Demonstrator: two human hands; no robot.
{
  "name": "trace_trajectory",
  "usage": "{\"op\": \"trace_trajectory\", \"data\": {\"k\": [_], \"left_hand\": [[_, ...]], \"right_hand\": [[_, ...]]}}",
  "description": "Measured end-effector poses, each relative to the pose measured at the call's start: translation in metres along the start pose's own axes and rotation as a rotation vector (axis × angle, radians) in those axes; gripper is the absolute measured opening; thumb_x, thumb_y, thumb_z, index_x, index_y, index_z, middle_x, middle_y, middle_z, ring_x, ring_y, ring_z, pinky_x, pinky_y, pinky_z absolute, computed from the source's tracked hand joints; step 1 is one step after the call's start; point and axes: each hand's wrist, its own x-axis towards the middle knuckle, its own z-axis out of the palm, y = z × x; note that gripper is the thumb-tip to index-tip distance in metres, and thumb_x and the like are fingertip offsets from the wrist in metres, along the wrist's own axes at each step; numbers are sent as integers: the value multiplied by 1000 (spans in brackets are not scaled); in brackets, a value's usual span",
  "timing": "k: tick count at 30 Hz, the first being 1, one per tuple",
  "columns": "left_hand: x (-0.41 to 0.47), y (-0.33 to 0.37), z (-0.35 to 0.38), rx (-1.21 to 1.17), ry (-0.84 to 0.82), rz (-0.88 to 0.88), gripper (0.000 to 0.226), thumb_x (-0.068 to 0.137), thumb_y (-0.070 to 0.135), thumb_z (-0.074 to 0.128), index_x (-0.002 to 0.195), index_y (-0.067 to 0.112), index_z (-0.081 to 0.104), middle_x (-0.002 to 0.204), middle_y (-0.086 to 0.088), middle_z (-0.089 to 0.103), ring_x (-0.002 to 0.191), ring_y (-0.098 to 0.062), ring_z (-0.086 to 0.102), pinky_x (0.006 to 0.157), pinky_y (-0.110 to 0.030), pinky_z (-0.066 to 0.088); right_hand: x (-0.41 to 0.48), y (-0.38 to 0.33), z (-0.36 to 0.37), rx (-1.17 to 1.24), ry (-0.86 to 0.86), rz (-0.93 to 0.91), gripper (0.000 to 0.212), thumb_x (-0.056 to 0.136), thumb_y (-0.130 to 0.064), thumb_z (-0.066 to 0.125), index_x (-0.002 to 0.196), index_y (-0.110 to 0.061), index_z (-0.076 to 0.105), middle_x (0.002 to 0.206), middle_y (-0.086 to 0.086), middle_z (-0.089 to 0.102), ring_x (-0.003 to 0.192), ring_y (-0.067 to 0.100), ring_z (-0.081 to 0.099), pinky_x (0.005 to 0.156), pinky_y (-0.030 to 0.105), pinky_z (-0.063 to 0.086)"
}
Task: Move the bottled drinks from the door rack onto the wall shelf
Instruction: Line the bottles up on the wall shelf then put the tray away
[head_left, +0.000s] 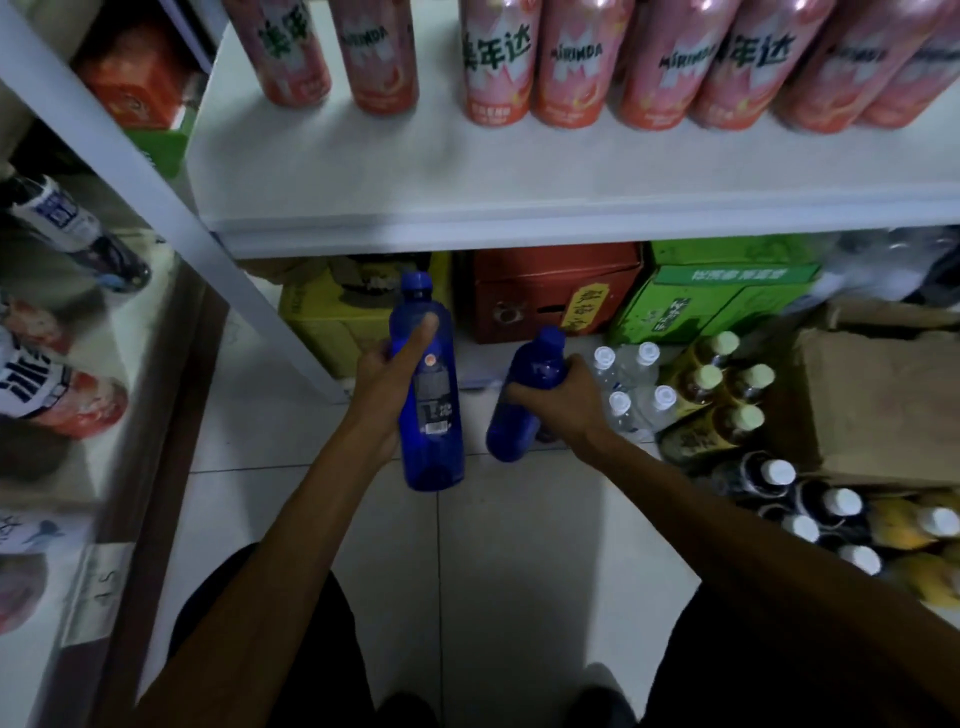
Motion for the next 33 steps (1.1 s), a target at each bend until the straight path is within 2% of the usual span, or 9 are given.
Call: {"op": "trace_trajectory", "data": {"k": [4,6,9,13,18,21,24,30,33], "left_hand": [[-2,-16,7,23,-33,-29,59,76,53,62,120,14,61,84,0,68,74,-16,65,63,-29,53],[1,-22,12,63,-54,-28,69,76,60,63,129,18,57,91,1,69,80,-17,67,67,-32,53],[1,-23,24,60,-76,-31,70,77,66,64,132,23,55,105,-4,69,93,-26,67,79,-44,56],[4,-16,35,9,-126,-37,62,78,62,57,126,22,55,94,-6,66,84,-25,65,85,-56,55],[4,-11,39,-82,-172,-157,42,85,51,55,106,15,60,79,-8,61,71,-23,60,74,-41,54],[4,-11,41,-131,-184,-192,25,94,33,52,99,11,61,73,-6,62,67,-22,57,71,-37,50],[1,-11,46,-94,-233,-158,32,95,42,52,106,14,64,78,-2,69,70,-18,65,71,-34,55],[-2,-17,53,0,-195,-34,58,93,56,46,134,15,51,92,-6,64,85,-29,63,81,-53,56],[-6,-18,56,45,-185,-20,54,97,54,41,134,17,50,94,-4,66,85,-23,67,74,-45,59]], "right_hand": [[-7,-16,-29,277,5,-7,46,72,-15,81,112,-5,61,98,8,69,77,14,67,62,22,55],[-8,-20,-35,437,-28,33,52,65,-29,81,108,-4,65,90,8,69,69,14,67,57,23,54],[1,-29,-35,570,-131,152,70,54,-52,80,107,-7,68,89,14,67,78,27,64,73,40,55],[8,-38,-31,580,-113,191,71,56,-58,78,109,-11,69,93,14,67,87,32,62,88,55,51],[6,-32,-38,608,-251,216,44,83,-48,63,107,-11,63,91,12,63,76,25,61,73,41,53],[3,-34,-37,550,-258,230,71,64,-56,78,115,-10,64,101,15,68,86,30,66,85,49,56],[5,-32,-33,551,-176,245,91,50,-59,87,122,-9,62,115,22,67,98,40,67,86,59,53],[2,-32,-42,554,-202,210,76,63,-50,78,121,-4,61,105,22,66,86,37,64,79,55,55],[-9,-34,-43,563,-258,210,79,65,-50,77,122,2,58,101,22,61,81,35,60,67,48,56]]}}
